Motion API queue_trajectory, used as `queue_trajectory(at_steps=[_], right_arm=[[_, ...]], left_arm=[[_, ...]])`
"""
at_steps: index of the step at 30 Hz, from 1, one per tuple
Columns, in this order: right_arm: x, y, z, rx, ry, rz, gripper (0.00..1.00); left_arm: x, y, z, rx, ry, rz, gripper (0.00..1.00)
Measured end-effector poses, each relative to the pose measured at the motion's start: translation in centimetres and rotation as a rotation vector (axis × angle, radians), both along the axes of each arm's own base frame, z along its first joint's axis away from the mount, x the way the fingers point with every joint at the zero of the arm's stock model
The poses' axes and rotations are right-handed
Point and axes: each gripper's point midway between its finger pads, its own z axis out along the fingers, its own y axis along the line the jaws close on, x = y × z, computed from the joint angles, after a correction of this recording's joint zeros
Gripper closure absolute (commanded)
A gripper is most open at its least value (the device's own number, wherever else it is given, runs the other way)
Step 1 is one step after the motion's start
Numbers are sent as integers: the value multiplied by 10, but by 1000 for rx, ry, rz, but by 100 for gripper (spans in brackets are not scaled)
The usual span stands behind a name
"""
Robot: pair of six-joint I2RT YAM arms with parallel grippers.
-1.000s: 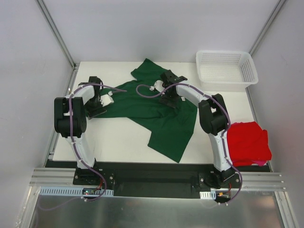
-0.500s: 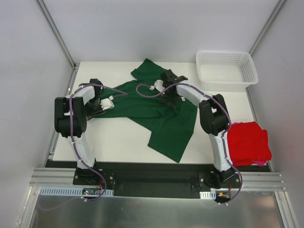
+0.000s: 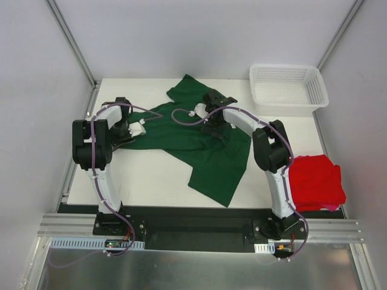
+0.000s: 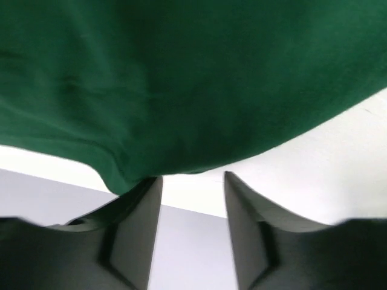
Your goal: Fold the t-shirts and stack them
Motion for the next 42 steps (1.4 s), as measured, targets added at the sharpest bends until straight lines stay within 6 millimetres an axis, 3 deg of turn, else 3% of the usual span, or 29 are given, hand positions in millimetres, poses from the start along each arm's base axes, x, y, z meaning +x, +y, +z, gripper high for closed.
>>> queue_trajectory(at_steps=[5,9,14,20,25,28,31,37,42], right_arm=[[-3,3,-1,-1,6,8,4],[-5,5,0,-1,10,13,4],[-5,6,1,0,13,17,4],[-7,7,1,-2,16,19,4],[-7,7,1,-3,16,19,4],[-7,7,1,-3,16,19,4],[-7,7,1,-3,17,20,4],[-8,10,1,-3,17,27,4],[-11,13,0,-5,19,36,4]], left_arm=[[8,0,4,2,-26,3,46],[9,-2,4,2,-28,-2,53],[10,-5,4,-2,-28,-10,70],[8,-8,1,-16,-23,-18,70],[-4,-10,-8,-23,19,-37,70],[-5,-10,-9,-21,24,-43,79],[-4,-9,-9,-16,20,-52,100],[-2,-8,-7,-11,20,-57,100],[15,-10,7,-23,-32,-54,100]])
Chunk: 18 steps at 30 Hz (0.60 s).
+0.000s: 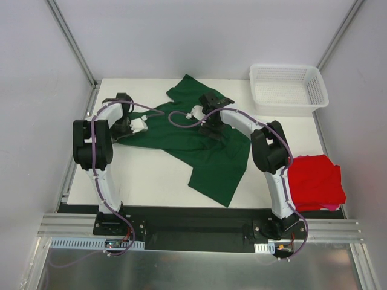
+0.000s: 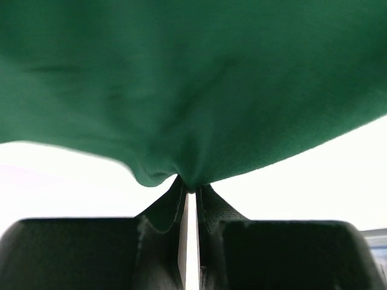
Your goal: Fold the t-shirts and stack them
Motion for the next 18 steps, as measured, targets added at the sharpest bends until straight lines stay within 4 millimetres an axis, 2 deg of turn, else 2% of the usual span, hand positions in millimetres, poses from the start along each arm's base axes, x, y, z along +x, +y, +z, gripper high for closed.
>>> queue_trajectory(at_steps=[3,8,11,14,18], right_arm=[[-1,2,0,-1,1,7,4],[-4,5,0,-6,7,17,4],[-7,5,-1,-10,13,21,4],[-9,6,-1,-14,19,24,4],[-10,5,-1,-18,24,25,4]], left_arm=[[20,0,18,-1,-71,0,100],[50,-8,66,-2,-222,-23,100],[60,-14,87,-4,-284,-38,100],[64,-18,92,-5,-298,-48,100],[65,-18,88,-4,-285,-46,100]])
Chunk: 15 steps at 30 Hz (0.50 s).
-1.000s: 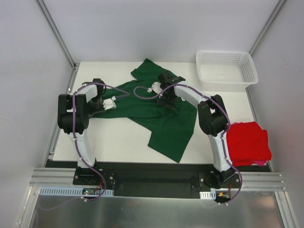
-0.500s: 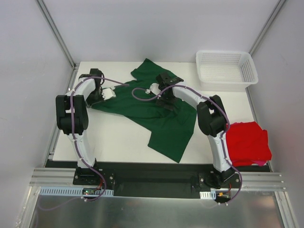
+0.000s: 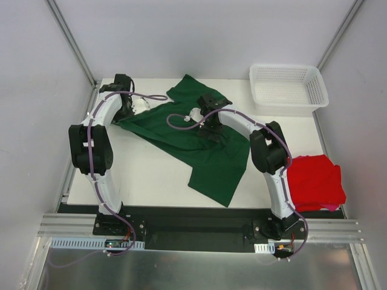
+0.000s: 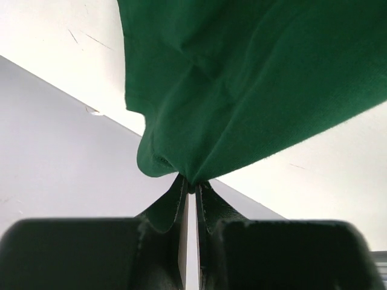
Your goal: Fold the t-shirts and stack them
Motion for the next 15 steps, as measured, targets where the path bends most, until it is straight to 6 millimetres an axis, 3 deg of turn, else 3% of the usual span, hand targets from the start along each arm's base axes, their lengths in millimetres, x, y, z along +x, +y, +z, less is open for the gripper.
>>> queue_trajectory(at_steps=[5,8,11,15], right_arm=[[-1,-1,0,-4,3,2,4],[-1,-1,0,-4,4,2,4],[-1,-1,0,-5,3,2,4],[-1,-1,0,-5,3,3,4]], left_arm=[[21,1,-1,6,-14,5,100],[44,1,13,10,-72,10,100],[65,2,39,19,-161,12,100],[76,3,56,24,-219,13,100]])
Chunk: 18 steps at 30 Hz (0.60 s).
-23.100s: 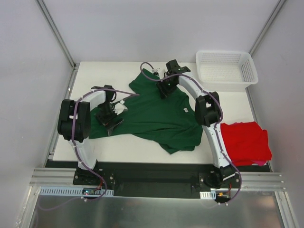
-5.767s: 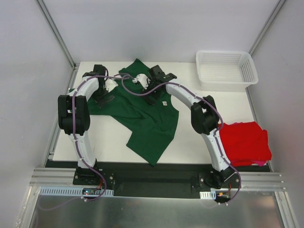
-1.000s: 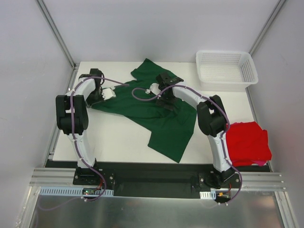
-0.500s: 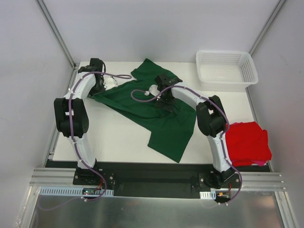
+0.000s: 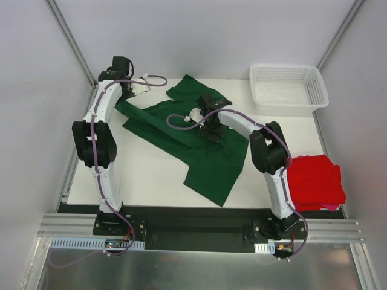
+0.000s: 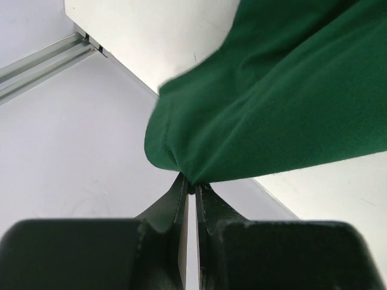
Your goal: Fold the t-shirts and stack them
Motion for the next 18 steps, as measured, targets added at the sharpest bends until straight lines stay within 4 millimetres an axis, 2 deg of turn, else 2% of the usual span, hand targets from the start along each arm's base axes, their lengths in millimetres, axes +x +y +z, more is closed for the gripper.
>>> queue_trajectory(at_steps=[9,13,18], right_arm=[[-3,2,0,-4,7,7,4],[-4,1,-1,-6,9,7,4],[-4,1,-1,-6,10,7,4]], left_arm=[[5,4,-9,22,7,11,100],[15,5,-30,31,21,12,100],[41,6,-55,55,23,1,100]])
